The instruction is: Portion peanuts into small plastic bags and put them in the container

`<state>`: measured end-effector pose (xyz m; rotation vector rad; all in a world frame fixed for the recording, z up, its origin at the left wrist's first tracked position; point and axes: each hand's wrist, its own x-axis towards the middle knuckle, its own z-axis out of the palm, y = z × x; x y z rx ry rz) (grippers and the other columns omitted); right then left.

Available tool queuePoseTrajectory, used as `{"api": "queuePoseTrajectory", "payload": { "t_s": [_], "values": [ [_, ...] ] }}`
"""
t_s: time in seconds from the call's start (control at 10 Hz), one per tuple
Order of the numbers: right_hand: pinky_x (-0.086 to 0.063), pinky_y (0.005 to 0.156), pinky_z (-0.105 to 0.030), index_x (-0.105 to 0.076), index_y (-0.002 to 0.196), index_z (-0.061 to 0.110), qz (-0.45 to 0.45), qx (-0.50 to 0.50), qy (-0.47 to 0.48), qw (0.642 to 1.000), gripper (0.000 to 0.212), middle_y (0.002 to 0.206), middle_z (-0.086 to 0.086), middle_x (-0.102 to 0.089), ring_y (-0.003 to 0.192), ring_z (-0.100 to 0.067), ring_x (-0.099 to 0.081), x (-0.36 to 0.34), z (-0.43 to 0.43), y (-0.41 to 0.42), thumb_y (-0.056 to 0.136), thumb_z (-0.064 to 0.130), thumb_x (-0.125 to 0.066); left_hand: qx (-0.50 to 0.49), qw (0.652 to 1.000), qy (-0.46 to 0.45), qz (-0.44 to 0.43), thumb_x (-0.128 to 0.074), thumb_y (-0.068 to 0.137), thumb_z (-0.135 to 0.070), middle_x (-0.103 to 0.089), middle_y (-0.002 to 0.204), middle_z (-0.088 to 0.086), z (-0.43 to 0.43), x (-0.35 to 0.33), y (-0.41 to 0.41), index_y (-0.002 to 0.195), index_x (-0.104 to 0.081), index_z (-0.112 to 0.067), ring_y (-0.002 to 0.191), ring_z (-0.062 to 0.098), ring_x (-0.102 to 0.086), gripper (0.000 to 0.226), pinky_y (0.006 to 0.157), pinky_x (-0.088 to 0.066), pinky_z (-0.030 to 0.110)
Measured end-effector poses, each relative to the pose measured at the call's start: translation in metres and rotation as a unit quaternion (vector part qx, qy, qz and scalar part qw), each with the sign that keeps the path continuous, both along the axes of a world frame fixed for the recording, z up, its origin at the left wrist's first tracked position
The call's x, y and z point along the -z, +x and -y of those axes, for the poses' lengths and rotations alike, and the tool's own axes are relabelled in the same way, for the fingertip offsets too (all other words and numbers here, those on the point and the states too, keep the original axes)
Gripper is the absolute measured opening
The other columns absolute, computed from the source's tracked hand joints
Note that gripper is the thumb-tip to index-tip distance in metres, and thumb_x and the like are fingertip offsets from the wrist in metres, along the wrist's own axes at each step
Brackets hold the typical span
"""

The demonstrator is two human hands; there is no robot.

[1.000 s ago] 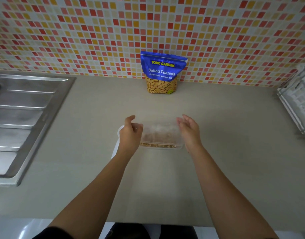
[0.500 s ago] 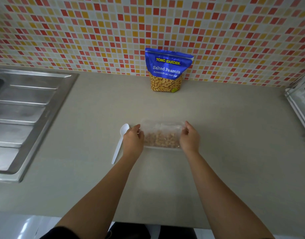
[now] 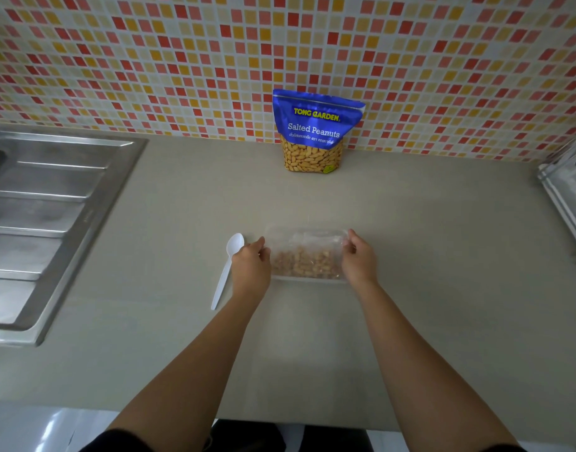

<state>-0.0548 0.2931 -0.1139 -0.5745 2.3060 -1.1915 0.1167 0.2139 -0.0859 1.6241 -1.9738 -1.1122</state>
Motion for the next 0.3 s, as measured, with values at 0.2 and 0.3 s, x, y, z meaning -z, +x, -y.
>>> {"api": "queuePoseTrajectory", "payload": {
  "t_s": [0.2, 0.3],
  "values": [
    [-0.032, 0.108, -0.029, -0.056, 0.125, 0.007, 0.061, 0.010, -0.020, 0.998, 0.034, 0.132, -0.010, -0.055, 0.124, -0.021, -0.048, 0.0087, -0.0008, -0.0022, 0.098, 0.019, -0.040, -0.008, 1.000, 0.020, -0.021, -0.038, 0.096, -0.013, -0.065, 0.089, 0.011, -0.0026, -0.0061, -0.0005, 0.132, -0.049, -0.010, 0.073, 0.020, -0.054, 0.038, 0.068, -0.043, 0.026],
    [-0.035, 0.083, -0.027, -0.058, 0.074, 0.018, 0.085, 0.063, -0.093, 0.990, 0.030, 0.081, 0.000, -0.058, 0.084, -0.017, -0.052, 0.0068, -0.0024, -0.0052, 0.097, 0.018, -0.039, -0.014, 1.000, 0.000, -0.007, -0.043, 0.096, -0.021, -0.062, 0.118, 0.013, 0.0016, -0.0079, -0.0002, 0.137, -0.042, -0.006, 0.098, 0.026, -0.061, 0.044, 0.085, -0.047, 0.031]
  ]
}}
